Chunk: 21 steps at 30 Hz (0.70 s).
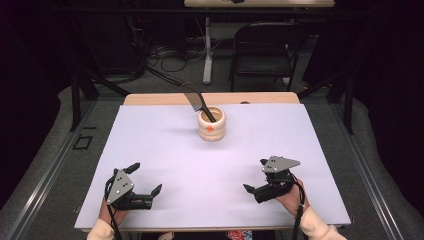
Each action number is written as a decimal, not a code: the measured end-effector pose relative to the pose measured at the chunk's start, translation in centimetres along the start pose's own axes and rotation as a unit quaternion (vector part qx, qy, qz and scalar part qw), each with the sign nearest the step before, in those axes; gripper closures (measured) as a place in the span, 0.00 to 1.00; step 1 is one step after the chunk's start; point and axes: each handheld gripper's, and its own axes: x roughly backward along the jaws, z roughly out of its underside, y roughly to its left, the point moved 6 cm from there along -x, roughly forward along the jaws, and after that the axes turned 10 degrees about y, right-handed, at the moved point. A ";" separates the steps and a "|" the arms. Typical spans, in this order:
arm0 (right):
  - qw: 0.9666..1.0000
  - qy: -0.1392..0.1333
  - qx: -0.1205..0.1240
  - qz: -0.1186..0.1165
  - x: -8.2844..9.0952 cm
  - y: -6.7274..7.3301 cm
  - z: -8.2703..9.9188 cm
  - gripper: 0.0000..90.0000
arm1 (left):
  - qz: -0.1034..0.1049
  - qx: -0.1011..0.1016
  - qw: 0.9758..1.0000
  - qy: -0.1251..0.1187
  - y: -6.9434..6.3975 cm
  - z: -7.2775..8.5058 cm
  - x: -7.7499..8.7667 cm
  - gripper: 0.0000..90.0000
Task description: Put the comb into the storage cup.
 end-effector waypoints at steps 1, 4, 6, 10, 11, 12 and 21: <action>1.000 0.001 -0.002 0.003 0.1 0.1 0.1 0.00 | 0.000 0.000 1.000 0.000 0.0 0.0 0.0 0.01; 1.000 -0.001 -0.001 0.009 0.4 0.1 0.5 0.00 | 0.001 0.002 1.000 0.001 0.0 0.0 0.0 0.01; 1.000 -0.004 -0.004 0.012 0.6 0.1 0.6 0.00 | 0.001 0.002 1.000 0.000 0.0 0.0 0.0 0.01; 1.000 -0.007 -0.006 0.017 1.0 0.2 1.1 0.00 | 0.001 0.002 1.000 0.001 0.0 0.0 -0.1 0.01; 1.000 -0.007 -0.005 0.019 1.1 0.2 1.2 0.00 | 0.001 0.003 1.000 0.000 0.0 0.0 -0.1 0.01; 1.000 -0.007 -0.006 0.021 1.2 0.2 1.3 0.00 | 0.001 0.002 1.000 0.001 0.0 0.0 -0.1 0.01; 0.999 -0.007 0.000 0.035 1.8 0.3 2.1 0.00 | 0.001 0.000 1.000 0.001 0.0 0.0 -0.1 0.01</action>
